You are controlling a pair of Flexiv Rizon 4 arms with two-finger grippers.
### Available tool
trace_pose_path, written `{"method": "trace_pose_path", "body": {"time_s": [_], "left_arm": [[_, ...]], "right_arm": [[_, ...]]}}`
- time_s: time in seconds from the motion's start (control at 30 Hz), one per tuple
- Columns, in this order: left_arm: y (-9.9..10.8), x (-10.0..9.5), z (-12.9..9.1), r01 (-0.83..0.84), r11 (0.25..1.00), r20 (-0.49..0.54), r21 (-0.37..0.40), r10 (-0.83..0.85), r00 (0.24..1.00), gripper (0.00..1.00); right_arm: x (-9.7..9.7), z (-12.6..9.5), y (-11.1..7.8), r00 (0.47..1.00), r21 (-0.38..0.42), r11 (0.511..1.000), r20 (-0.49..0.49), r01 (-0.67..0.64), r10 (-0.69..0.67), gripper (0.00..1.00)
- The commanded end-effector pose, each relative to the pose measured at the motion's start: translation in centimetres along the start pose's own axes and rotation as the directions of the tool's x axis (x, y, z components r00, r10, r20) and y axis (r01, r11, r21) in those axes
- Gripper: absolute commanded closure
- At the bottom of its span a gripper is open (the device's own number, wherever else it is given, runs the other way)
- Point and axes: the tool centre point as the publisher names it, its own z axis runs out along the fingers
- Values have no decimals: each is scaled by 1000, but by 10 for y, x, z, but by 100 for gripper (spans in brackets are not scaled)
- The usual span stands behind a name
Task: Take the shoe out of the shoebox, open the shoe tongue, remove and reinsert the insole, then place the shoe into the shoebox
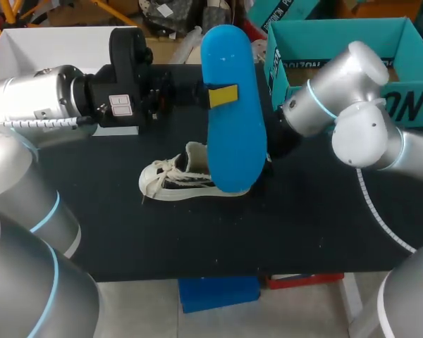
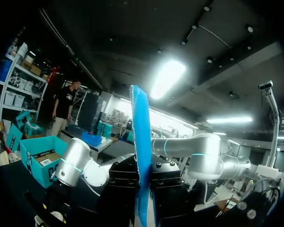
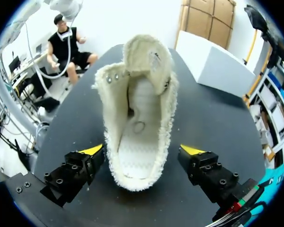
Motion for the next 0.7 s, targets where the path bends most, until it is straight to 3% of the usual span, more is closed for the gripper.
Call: {"method": "trace_pose_path", "body": {"time_s": [0.03,0.4,0.7], "left_arm": [[1,0,1,-1,1000,2,2,1,1000,100],[1,0,1,-1,1000,2,2,1,1000,100],[1,0,1,-1,1000,2,2,1,1000,100]], "right_arm": [[-1,3,-5,1000,-218,976,-5,-5,4,0],[-1,9,-13,999,-278,960,16,-36,42,0],[0,10,-15,999,-270,962,-6,-48,49,0]]}}
